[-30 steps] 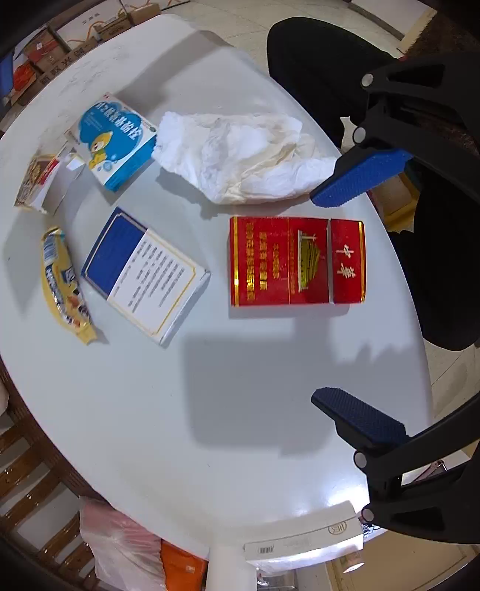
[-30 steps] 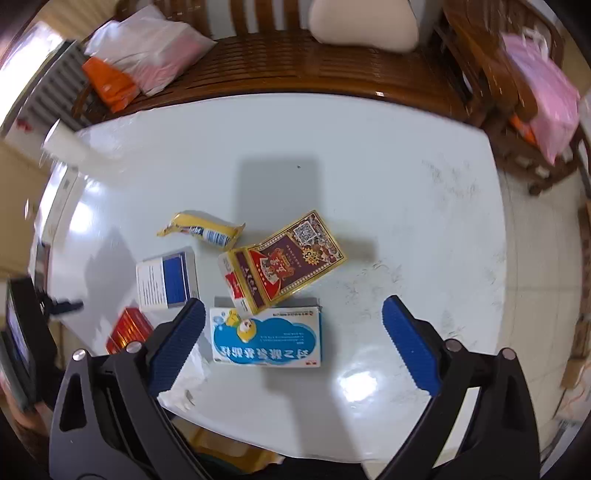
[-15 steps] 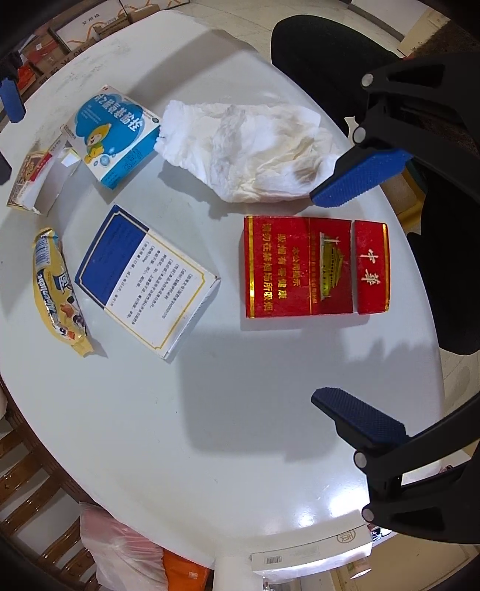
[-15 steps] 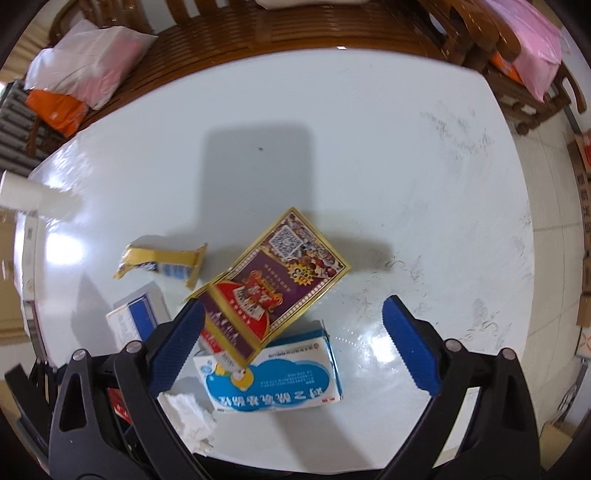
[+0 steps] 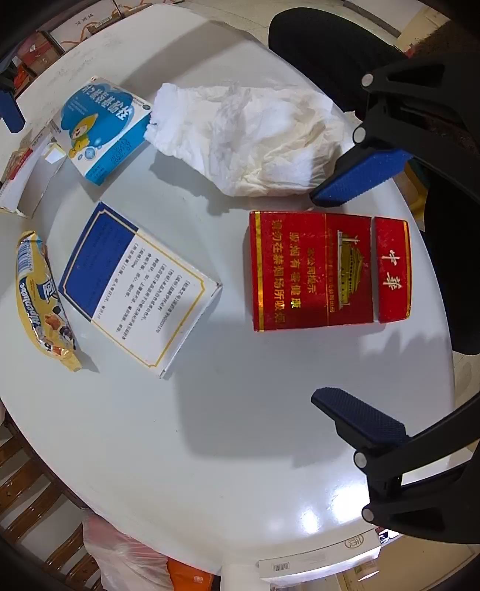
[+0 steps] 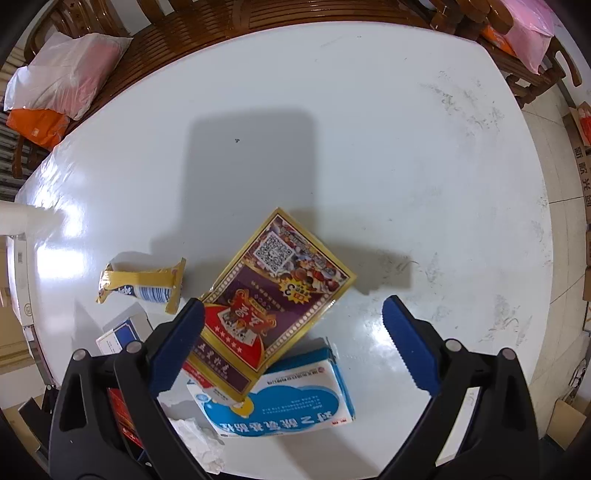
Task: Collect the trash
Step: 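Grasp the red cigarette pack with the left gripper while the right gripper grasps the gold card box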
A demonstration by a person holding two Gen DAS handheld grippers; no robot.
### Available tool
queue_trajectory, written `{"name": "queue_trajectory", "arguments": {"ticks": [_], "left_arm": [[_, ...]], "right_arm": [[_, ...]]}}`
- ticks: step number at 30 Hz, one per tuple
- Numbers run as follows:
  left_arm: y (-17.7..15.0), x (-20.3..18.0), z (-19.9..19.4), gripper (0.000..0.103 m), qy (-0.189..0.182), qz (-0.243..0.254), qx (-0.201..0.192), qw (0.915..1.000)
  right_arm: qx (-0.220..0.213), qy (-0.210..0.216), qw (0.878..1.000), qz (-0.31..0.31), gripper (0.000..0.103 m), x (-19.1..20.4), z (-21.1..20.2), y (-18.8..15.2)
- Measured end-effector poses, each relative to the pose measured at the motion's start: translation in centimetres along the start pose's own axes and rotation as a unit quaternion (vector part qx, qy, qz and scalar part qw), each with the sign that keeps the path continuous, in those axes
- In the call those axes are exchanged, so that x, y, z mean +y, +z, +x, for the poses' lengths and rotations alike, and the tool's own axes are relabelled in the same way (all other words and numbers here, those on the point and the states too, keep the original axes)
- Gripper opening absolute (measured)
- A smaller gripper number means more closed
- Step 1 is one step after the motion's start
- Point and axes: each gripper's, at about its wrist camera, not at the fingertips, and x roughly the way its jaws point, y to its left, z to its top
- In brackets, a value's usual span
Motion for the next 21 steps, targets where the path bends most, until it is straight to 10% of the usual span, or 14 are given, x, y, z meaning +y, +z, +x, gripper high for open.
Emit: {"name": "queue_trajectory", "arguments": {"ticks": [21], "left_arm": [[-0.5, 1.9, 1.9, 0.096, -0.006, -0.006, -0.003, 1.0]], "right_arm": [[-0.002, -0.038, 0.999, 0.009, 0.093, 3.0, 3.3, 2.4]]}}
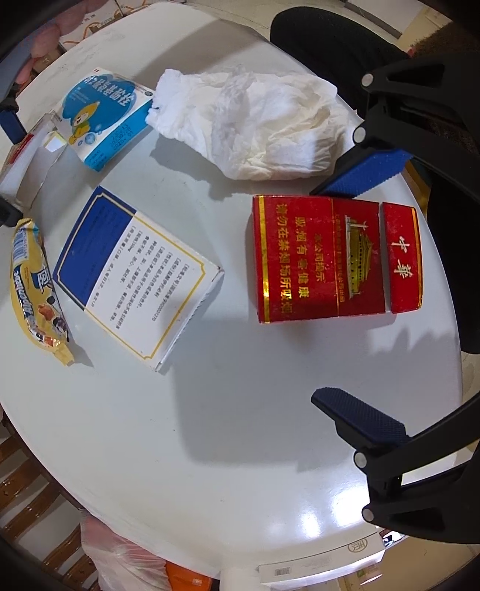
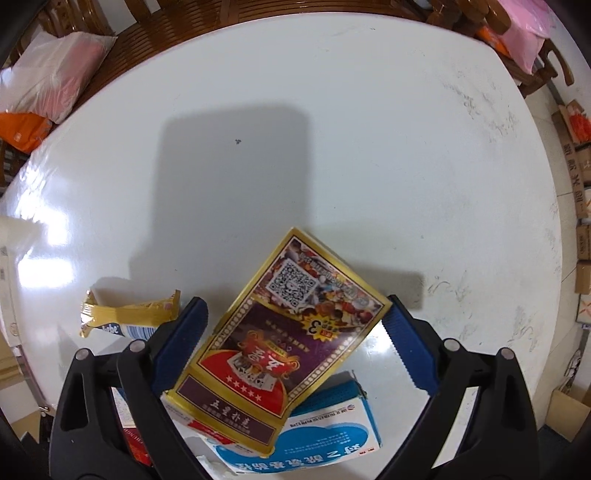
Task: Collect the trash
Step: 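Grasp the red cigarette pack with the left gripper while the right gripper grasps the gold card box, then lift the red pack and gold box and carry them over the trash bag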
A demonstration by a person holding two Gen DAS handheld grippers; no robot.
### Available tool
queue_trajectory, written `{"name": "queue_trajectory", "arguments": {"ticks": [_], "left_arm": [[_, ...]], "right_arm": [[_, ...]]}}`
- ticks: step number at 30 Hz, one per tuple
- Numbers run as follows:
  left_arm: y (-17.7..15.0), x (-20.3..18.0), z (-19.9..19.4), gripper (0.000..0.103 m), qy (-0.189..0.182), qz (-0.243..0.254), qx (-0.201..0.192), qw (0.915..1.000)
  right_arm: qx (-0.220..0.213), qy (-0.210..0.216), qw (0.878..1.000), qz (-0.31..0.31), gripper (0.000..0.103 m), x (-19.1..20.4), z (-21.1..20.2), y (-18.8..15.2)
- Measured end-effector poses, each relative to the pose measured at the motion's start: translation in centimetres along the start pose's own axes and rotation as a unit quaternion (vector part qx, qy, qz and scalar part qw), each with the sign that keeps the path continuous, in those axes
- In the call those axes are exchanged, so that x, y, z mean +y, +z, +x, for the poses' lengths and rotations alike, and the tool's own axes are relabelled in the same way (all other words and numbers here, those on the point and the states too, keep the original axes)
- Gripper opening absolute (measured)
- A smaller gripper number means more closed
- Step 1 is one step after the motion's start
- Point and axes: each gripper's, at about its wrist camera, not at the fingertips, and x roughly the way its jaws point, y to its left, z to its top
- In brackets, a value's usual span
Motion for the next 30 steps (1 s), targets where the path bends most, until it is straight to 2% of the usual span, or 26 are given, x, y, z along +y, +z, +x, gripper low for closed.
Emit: {"name": "queue_trajectory", "arguments": {"ticks": [7, 11, 13, 17, 18, 20, 30], "left_arm": [[-0.1, 0.8, 0.1, 0.096, -0.006, -0.005, -0.003, 1.0], [0.1, 0.7, -0.2, 0.092, -0.008, 0.0, -0.003, 1.0], [0.1, 0.7, -0.4, 0.082, -0.023, 0.001, -0.002, 0.9997], [0.1, 0.5, -0.8, 0.069, -0.039, -0.004, -0.006, 0.9992], [0.1, 0.4, -0.9, 0.063, -0.042, -0.003, -0.007, 0.9991], [0.1, 0.3, -1.2, 0.056, -0.04, -0.005, -0.008, 0.9992], [0.9, 1.7, -1.8, 0.055, -0.052, -0.039, -0.01, 0.9979]], "right_arm": [[-0.012, -0.017, 1.0, -0.02, 0.088, 0.8, 0.3, -0.3], [-0.023, -0.021, 0.999, -0.035, 0.08, 0.6, -0.2, -1.3], [-0.027, -0.02, 0.999, -0.041, 0.079, 0.6, -0.3, -1.4], [-0.038, -0.018, 0.998, -0.043, 0.074, 0.6, -0.3, -1.3], [-0.041, -0.015, 0.998, -0.042, 0.072, 0.6, -0.4, -1.4], [-0.042, -0.013, 0.998, -0.042, 0.07, 0.4, -0.5, -1.5], [-0.055, -0.007, 0.997, -0.044, 0.066, 0.2, -1.2, -1.2]]}}
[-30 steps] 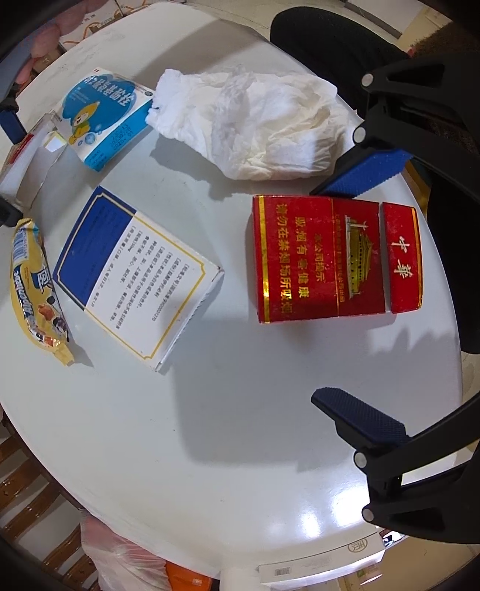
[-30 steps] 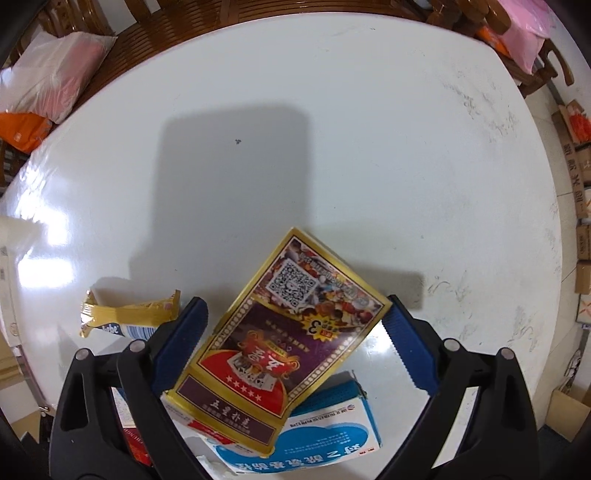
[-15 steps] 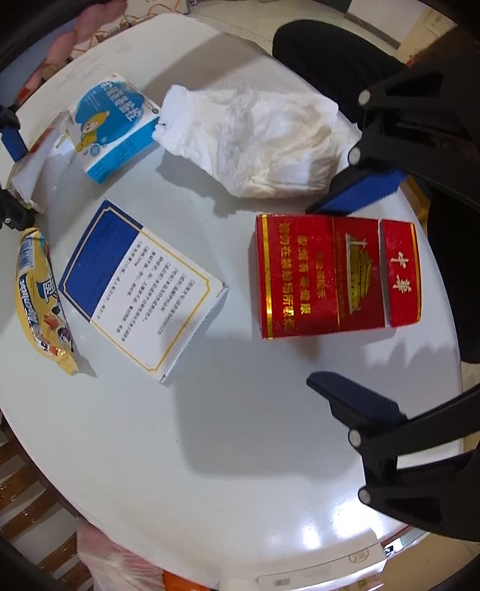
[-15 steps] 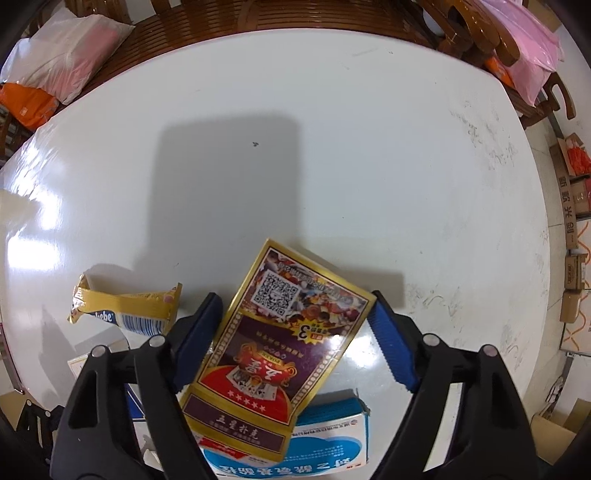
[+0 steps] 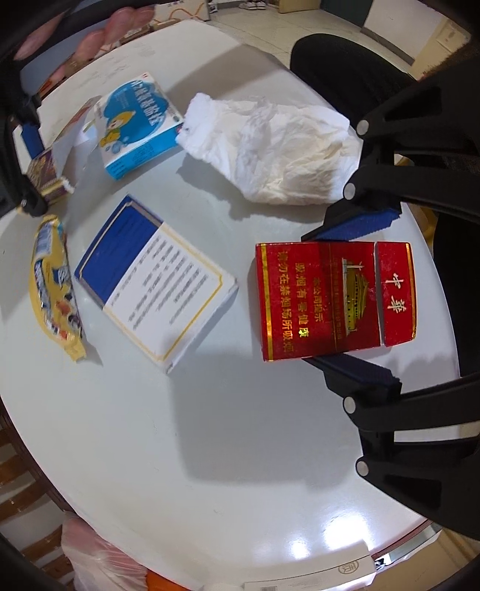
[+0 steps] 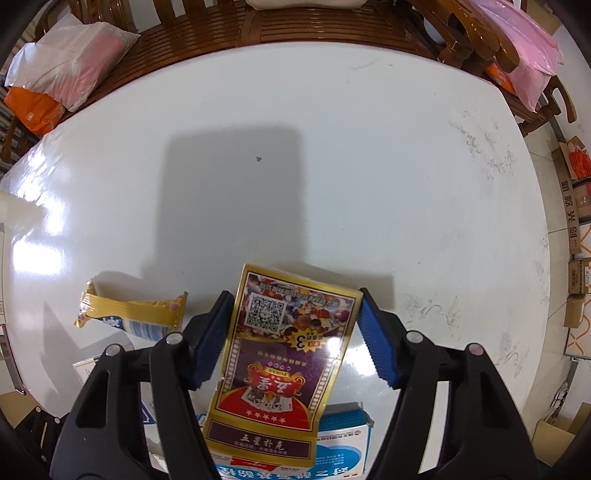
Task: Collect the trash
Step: 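Lift the red pack and gold box and carry them over the trash bag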
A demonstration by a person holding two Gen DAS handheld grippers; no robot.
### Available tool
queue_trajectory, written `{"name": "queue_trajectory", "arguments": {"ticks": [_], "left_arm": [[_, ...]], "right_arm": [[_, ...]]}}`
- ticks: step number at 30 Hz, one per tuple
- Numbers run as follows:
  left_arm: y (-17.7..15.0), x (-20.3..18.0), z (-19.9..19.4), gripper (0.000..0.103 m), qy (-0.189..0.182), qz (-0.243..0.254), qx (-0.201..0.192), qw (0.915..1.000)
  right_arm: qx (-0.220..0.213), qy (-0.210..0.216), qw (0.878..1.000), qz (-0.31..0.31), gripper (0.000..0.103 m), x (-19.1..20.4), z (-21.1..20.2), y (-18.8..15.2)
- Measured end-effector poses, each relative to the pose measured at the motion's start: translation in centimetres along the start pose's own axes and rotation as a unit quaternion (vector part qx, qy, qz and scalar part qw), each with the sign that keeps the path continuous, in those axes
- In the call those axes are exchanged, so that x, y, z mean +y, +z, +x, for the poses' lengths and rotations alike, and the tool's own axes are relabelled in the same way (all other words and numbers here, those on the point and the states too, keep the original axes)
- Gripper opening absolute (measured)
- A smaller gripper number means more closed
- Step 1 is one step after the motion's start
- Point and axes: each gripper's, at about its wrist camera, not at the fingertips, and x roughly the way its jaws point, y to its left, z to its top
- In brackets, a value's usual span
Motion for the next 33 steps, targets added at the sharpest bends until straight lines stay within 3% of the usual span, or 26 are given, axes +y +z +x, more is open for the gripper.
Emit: {"name": "queue_trajectory", "arguments": {"ticks": [7, 17, 23, 33], "left_arm": [[-0.1, 2.4, -1.4, 0.055, 0.002, -0.023, -0.017, 0.9996], [-1.0, 3.1, -6.7, 0.055, 0.007, -0.045, -0.062, 0.997], [-2.2, 0.9, -9.5, 0.055, 0.021, -0.046, -0.081, 0.9954], [-8.3, -3.4, -9.8, 0.055, 0.011, -0.053, -0.089, 0.9946]], "right_arm": [[-0.037, 0.003, 0.999, -0.001, 0.065, -0.8, -3.1, 0.4], [-0.082, 0.008, 0.995, -0.049, 0.065, 0.3, -9.1, -3.4], [-0.103, 0.02, 0.989, -0.1, 0.065, 1.8, -12.9, -8.5], [-0.102, 0.045, 0.976, -0.185, 0.065, 5.2, -14.9, -20.0]]}}
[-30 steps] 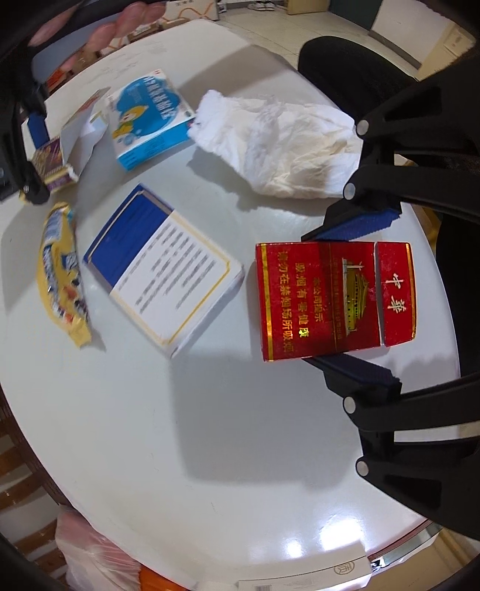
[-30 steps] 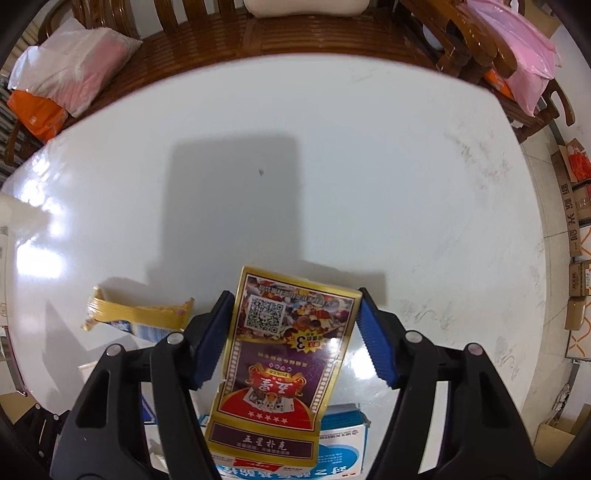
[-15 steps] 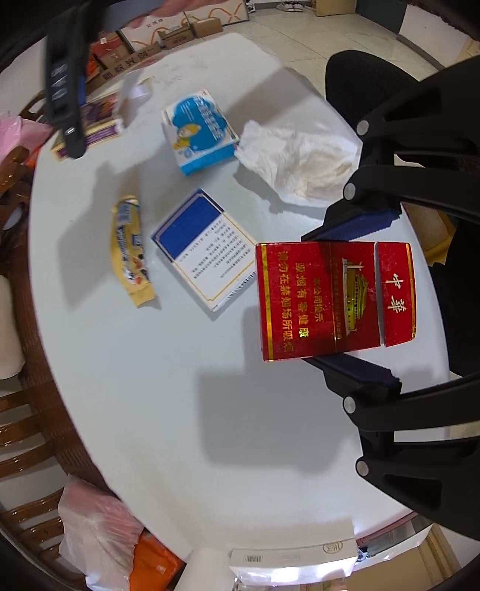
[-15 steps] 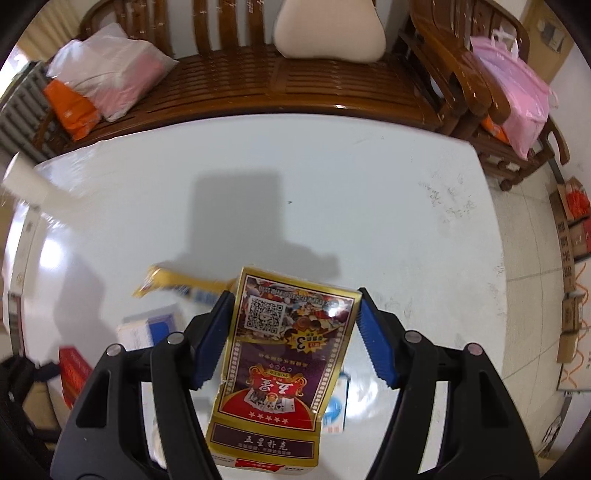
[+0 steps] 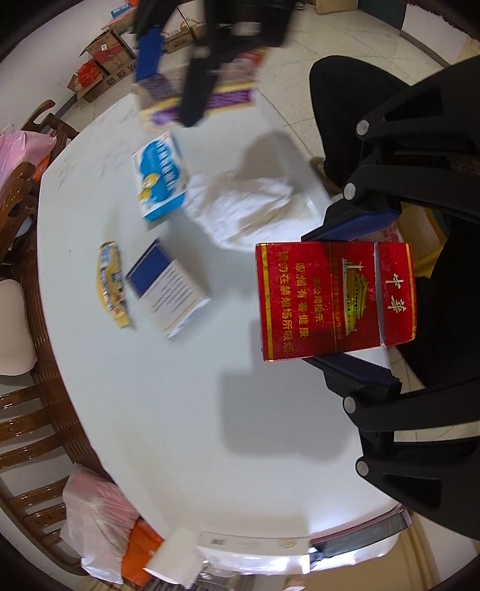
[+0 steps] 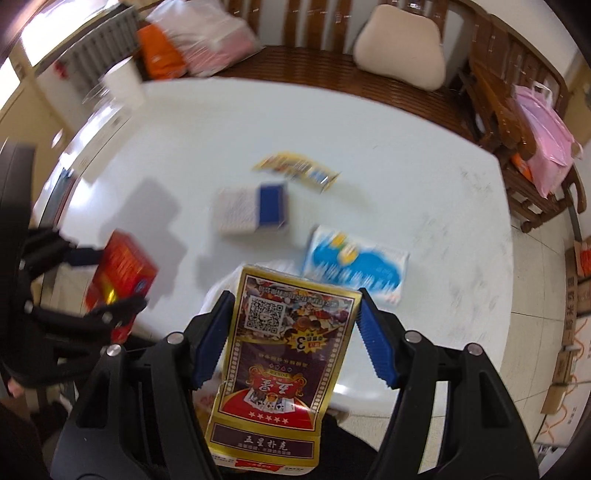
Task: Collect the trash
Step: 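Lift the red pack and gold box and carry them over the trash bag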
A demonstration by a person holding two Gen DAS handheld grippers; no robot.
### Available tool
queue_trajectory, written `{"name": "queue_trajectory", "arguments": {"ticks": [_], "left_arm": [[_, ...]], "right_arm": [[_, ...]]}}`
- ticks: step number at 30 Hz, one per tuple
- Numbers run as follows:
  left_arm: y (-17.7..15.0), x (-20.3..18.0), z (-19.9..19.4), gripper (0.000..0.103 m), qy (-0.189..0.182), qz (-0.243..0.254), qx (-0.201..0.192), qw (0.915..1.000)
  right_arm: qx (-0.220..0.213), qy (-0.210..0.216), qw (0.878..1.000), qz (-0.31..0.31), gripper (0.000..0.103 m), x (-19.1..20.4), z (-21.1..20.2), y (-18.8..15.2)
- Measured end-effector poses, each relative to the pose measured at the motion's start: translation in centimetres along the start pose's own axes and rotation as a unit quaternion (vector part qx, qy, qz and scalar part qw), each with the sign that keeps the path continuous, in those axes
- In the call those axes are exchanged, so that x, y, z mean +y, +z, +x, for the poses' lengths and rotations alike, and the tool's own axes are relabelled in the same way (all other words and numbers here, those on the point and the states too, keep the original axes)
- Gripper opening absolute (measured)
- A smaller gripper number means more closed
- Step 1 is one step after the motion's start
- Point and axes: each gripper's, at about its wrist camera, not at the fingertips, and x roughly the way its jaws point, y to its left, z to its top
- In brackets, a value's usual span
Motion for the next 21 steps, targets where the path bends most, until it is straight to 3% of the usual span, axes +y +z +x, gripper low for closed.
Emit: {"name": "queue_trajectory", "arguments": {"ticks": [10, 21], "left_arm": [[-6.9, -2.6, 0.6, 0.055, -0.003, 0.006, -0.007, 1.0], [-13.3, -5.1, 5.1, 0.055, -0.013, 0.014, -0.009, 0.9998]], "right_arm": [[0.002, 0.009, 0.999, -0.052, 0.065, 5.6, 0.0, -8.9], [0.026, 0.001, 0.997, -0.066, 0.065, 8.5, 5.6, -17.3]]}}
